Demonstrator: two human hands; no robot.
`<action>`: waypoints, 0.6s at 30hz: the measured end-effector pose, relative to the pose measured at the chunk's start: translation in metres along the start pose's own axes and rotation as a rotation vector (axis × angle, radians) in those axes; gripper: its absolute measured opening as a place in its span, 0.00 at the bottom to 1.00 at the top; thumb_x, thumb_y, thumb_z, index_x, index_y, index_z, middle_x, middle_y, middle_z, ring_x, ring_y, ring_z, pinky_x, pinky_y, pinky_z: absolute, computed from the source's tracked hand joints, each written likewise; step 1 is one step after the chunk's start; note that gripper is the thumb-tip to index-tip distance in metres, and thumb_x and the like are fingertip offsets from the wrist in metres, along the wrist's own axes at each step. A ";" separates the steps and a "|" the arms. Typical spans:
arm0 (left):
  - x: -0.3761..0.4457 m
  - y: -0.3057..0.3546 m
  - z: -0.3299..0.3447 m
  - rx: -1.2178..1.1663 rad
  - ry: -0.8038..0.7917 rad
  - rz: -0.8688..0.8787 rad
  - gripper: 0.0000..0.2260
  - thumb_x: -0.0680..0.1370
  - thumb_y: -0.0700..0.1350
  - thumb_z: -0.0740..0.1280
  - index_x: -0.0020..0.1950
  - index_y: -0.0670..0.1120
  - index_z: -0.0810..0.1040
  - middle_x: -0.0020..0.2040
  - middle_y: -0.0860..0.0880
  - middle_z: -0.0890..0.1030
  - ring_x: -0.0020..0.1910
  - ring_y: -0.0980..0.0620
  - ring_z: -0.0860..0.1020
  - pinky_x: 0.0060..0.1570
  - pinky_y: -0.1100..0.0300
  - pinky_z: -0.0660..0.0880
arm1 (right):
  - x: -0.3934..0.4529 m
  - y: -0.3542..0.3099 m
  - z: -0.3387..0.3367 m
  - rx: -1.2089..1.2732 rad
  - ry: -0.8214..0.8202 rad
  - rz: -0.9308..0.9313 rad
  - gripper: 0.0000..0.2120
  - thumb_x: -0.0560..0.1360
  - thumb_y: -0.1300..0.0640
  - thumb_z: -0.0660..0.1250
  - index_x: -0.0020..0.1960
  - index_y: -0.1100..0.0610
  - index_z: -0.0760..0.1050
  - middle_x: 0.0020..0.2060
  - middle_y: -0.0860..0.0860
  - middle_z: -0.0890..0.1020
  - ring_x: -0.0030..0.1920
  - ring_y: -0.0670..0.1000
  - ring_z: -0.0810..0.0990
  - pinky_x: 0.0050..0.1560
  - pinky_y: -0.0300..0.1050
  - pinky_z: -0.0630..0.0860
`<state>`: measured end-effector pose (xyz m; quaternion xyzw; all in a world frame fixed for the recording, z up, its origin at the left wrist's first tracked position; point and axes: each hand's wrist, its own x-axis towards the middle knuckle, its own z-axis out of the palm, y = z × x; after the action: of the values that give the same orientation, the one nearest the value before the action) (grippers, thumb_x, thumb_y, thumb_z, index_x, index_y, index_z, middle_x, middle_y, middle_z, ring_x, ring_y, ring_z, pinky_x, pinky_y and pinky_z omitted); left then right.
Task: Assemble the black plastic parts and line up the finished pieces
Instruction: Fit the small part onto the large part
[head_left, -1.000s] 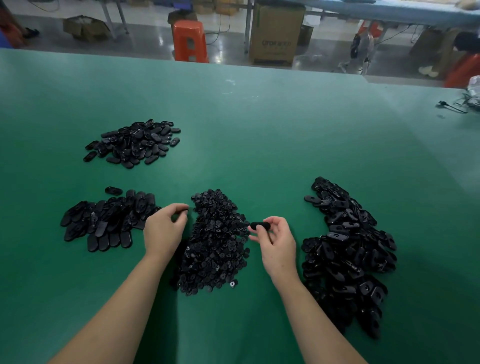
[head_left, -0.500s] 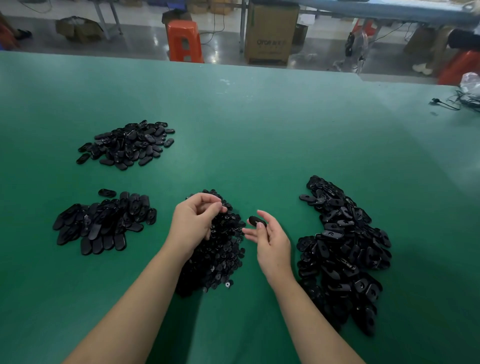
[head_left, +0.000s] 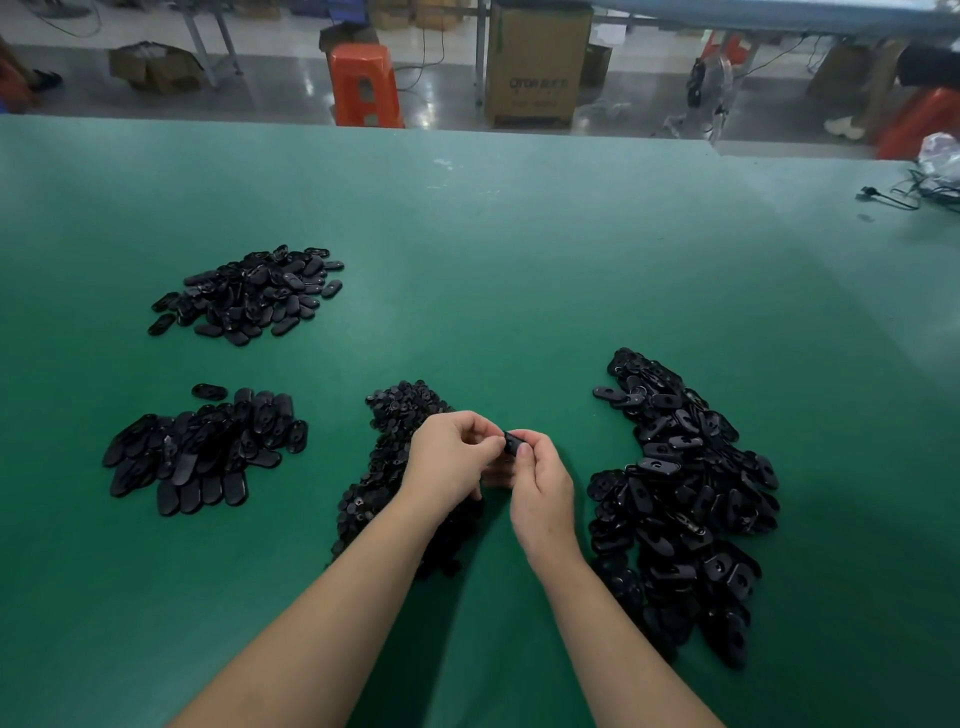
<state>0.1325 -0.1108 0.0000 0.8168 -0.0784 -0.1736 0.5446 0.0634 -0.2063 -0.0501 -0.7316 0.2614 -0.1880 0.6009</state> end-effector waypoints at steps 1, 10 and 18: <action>-0.001 0.001 0.002 0.024 0.006 -0.007 0.05 0.75 0.41 0.72 0.40 0.48 0.83 0.33 0.51 0.84 0.18 0.50 0.73 0.20 0.64 0.67 | 0.000 0.000 0.000 -0.023 0.005 -0.002 0.11 0.85 0.59 0.57 0.54 0.49 0.76 0.46 0.47 0.85 0.48 0.49 0.85 0.53 0.52 0.82; -0.005 0.008 0.015 0.100 0.121 -0.037 0.05 0.72 0.42 0.73 0.37 0.51 0.83 0.34 0.55 0.83 0.34 0.58 0.80 0.36 0.65 0.76 | 0.000 -0.003 -0.003 -0.083 0.000 -0.012 0.10 0.85 0.59 0.58 0.58 0.51 0.77 0.50 0.43 0.83 0.53 0.45 0.81 0.56 0.47 0.78; -0.004 0.013 0.015 0.161 0.136 -0.006 0.05 0.72 0.43 0.76 0.42 0.51 0.82 0.42 0.54 0.82 0.40 0.55 0.79 0.44 0.59 0.77 | 0.000 -0.002 -0.005 -0.032 0.003 0.002 0.11 0.85 0.60 0.57 0.56 0.50 0.77 0.48 0.45 0.83 0.51 0.46 0.82 0.56 0.52 0.79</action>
<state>0.1246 -0.1275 0.0077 0.8682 -0.0523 -0.1125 0.4805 0.0609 -0.2097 -0.0468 -0.7407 0.2658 -0.1842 0.5888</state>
